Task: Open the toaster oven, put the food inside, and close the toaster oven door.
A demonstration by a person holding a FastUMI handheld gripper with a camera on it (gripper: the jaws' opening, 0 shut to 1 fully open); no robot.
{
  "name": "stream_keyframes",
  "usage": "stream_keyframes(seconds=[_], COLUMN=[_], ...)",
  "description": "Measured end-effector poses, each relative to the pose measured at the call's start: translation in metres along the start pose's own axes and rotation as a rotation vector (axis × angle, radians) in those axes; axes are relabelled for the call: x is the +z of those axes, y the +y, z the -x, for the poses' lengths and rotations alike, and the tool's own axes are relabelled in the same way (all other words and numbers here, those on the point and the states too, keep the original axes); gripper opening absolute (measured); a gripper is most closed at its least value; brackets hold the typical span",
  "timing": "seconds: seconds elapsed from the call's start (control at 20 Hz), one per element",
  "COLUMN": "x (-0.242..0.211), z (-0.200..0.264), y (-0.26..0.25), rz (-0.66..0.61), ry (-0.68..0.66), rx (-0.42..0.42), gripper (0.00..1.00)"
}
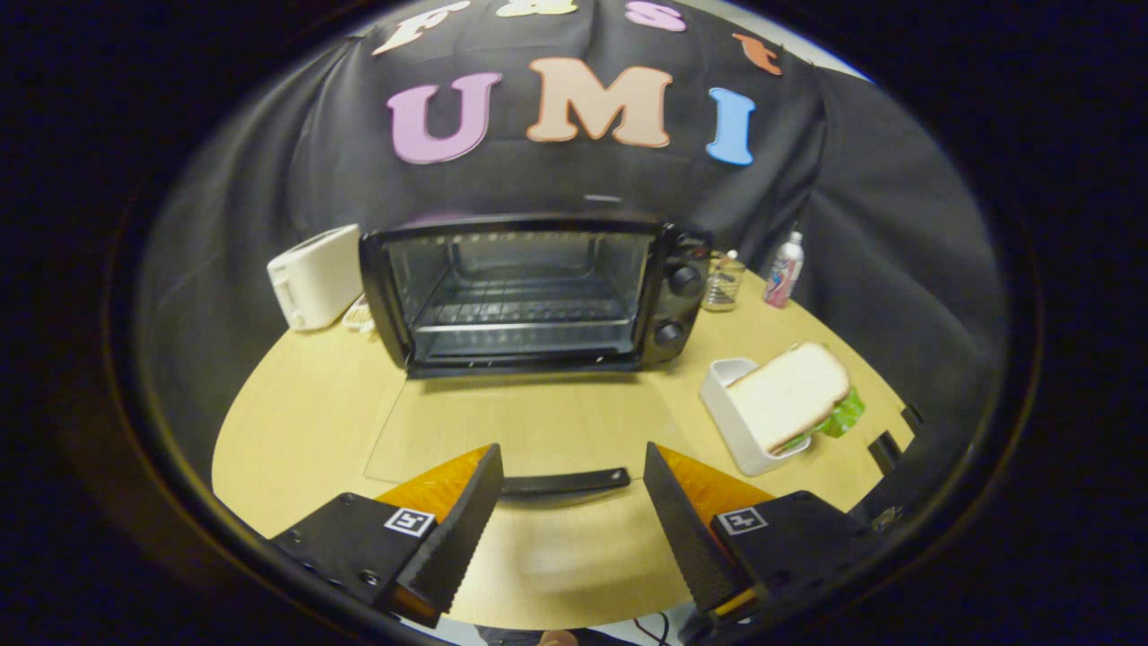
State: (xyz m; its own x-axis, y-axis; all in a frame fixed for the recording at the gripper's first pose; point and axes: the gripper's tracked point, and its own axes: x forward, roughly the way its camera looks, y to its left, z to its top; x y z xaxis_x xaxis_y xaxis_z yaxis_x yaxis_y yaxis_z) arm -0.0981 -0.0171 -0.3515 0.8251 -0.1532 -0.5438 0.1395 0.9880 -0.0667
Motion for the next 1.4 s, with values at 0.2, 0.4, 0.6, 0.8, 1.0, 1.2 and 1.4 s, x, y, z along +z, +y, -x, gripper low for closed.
stream_keyframes(seconds=[0.2, 0.4, 0.6, 0.8, 1.0, 1.2, 1.4], x=[0.040, 0.063, 0.060, 0.040, 0.020, -0.008, -0.019], z=[-0.006, -0.017, -0.024, -0.036, -0.056, -0.077, -0.101], y=[-0.061, -0.128, -0.189, -0.232, -0.249, -0.250, -0.234], rz=[-0.094, -0.215, -0.335, -0.458, -0.517, -0.501, -0.527], ry=[-0.079, -0.134, -0.157, -0.148, -0.105, -0.009, 0.050], rx=[-0.123, -0.236, -0.341, -0.390, -0.367, -0.316, -0.212], gripper=[0.98, 0.98, 0.97, 0.96, 0.96, 0.97, 0.97])
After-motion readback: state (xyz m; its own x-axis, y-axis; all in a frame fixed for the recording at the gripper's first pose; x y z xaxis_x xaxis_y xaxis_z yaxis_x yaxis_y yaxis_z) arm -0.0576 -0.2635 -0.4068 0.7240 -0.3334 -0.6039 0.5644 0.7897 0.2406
